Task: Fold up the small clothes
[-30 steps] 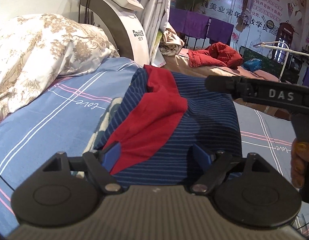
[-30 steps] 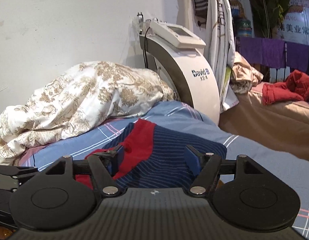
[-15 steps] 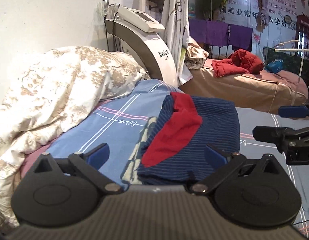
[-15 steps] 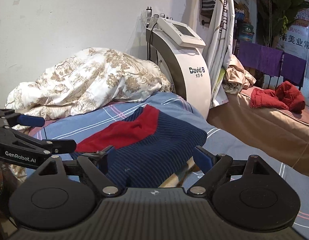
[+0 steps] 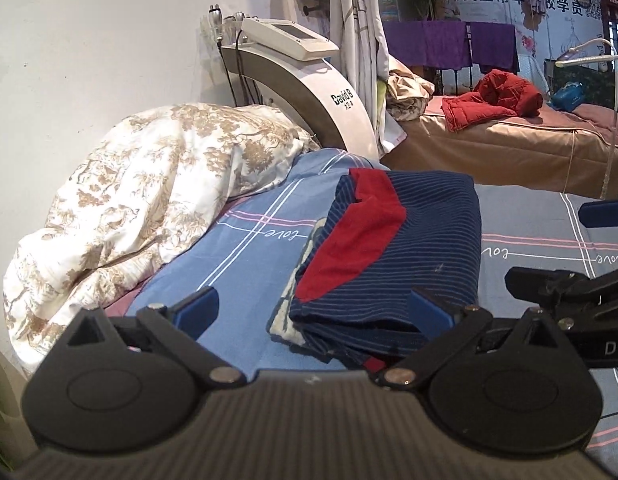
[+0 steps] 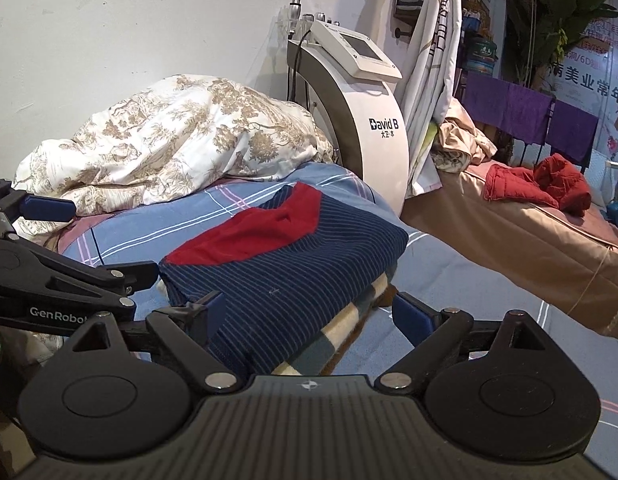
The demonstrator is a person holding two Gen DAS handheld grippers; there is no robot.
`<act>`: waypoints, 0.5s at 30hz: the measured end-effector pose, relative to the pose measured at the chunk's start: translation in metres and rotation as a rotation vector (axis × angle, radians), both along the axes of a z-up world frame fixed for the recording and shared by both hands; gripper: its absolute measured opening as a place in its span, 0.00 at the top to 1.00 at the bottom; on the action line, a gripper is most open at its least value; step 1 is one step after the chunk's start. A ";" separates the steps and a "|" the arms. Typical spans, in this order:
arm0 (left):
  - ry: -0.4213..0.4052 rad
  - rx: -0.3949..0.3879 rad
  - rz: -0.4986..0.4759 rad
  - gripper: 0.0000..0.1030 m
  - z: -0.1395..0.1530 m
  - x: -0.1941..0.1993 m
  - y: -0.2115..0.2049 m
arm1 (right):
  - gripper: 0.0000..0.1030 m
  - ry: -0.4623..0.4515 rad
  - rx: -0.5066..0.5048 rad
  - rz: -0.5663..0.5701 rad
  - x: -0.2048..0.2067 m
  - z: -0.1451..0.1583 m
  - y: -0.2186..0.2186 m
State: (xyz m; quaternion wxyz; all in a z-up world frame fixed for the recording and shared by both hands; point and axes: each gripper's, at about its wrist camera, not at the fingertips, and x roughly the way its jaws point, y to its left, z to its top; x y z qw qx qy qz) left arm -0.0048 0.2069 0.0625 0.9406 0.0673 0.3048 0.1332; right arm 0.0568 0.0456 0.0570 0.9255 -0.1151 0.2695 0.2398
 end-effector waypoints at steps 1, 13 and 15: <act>0.001 0.000 0.000 0.00 0.000 -0.001 -0.001 | 0.00 0.007 -0.003 -0.003 -0.001 -0.001 0.000; 0.015 0.035 0.031 0.00 -0.005 0.003 0.001 | 0.00 0.025 -0.034 -0.014 -0.002 -0.008 0.004; 0.009 0.016 0.023 0.00 -0.005 0.002 0.003 | 0.00 0.021 -0.043 -0.018 -0.002 -0.009 0.004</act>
